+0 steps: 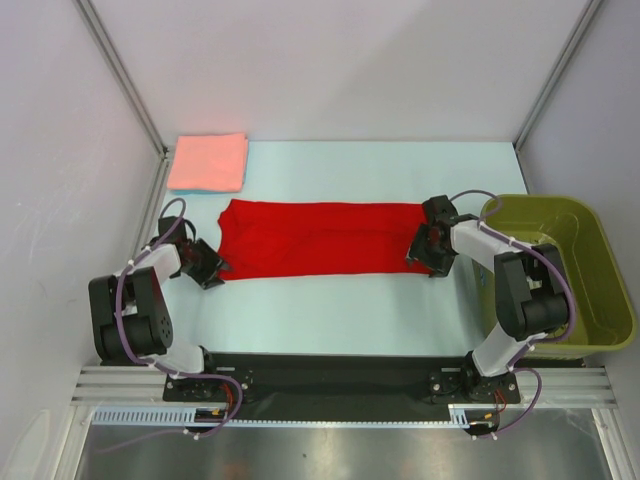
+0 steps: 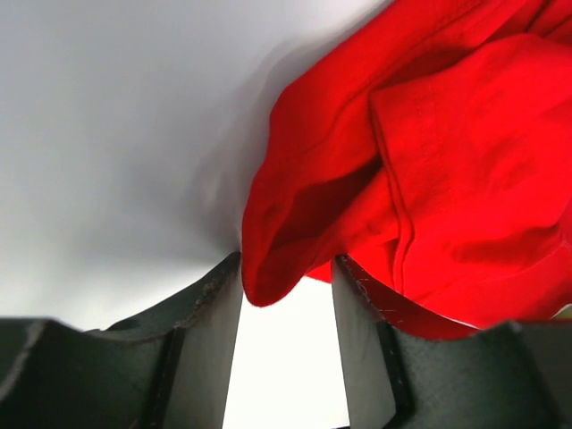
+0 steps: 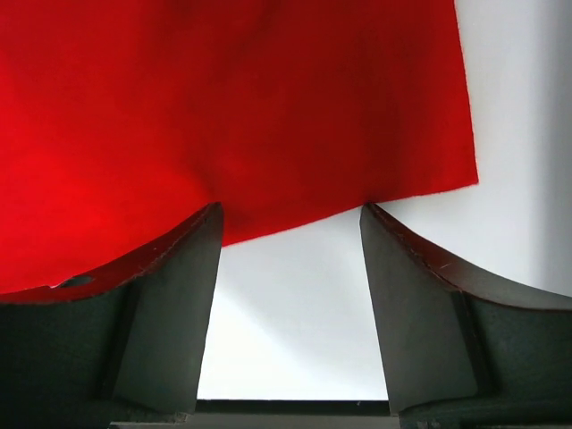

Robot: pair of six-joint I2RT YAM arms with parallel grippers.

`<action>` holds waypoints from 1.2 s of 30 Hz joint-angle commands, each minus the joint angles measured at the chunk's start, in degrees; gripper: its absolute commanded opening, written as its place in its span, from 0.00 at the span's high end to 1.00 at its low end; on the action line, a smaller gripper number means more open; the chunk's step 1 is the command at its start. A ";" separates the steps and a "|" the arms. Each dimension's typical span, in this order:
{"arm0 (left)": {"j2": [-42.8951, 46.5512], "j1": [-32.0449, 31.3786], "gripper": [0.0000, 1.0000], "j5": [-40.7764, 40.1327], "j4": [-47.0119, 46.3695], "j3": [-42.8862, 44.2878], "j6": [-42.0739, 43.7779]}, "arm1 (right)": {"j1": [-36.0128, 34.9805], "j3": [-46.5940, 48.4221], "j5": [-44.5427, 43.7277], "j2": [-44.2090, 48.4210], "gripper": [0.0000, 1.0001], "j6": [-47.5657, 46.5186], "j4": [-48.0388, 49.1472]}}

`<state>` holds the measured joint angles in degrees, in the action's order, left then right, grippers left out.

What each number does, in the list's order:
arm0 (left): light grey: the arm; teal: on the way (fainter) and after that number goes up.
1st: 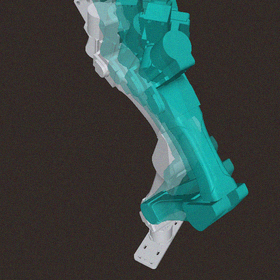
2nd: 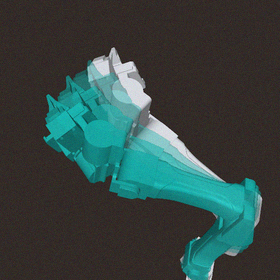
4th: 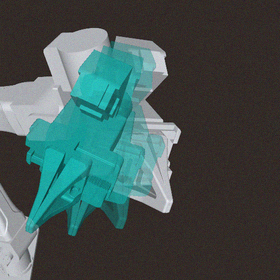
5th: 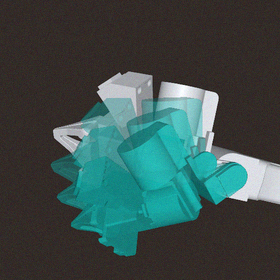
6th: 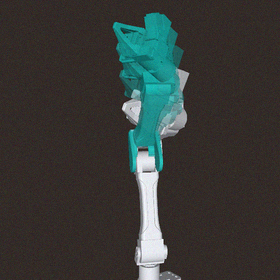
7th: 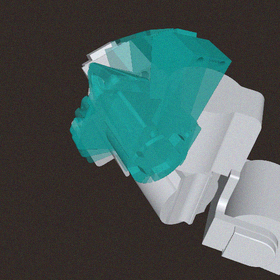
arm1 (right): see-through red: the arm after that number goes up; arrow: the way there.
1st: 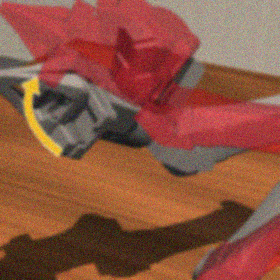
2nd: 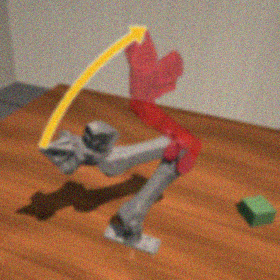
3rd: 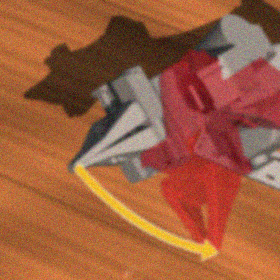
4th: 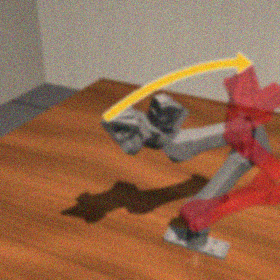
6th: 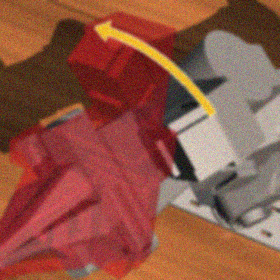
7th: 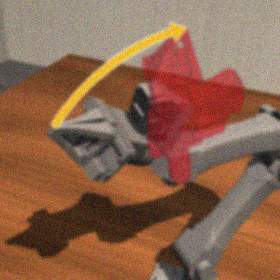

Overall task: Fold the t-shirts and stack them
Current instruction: Fold the tshirt

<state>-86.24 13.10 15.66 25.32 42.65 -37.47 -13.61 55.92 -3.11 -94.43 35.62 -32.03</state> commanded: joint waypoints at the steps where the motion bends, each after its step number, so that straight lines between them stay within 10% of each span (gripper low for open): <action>1: -2.88 0.78 0.51 -3.27 -1.41 1.11 1.70 | 0.33 -0.20 -0.57 -1.37 0.32 2.61 1.01; 8: -4.20 0.96 0.63 -4.23 -2.56 2.43 2.84 | 0.33 -0.55 -3.91 -2.51 0.48 3.23 -0.22; 16: -7.63 0.87 0.95 -3.71 -5.11 4.45 3.46 | -0.28 -2.22 -6.11 -2.52 1.00 0.95 -2.68; 29: -18.43 -9.14 1.00 -6.52 -8.18 15.34 0.39 | -11.96 -13.64 -6.82 9.17 1.00 9.63 -7.78; 36: -31.00 -16.61 1.00 -8.10 -4.67 35.17 -0.41 | -23.65 -20.23 -2.95 14.62 1.00 19.47 -6.21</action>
<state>-111.81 0.01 11.00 19.53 71.00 -37.52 -32.47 40.01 -11.64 -79.85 48.45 -32.42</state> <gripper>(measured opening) 0.025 0.011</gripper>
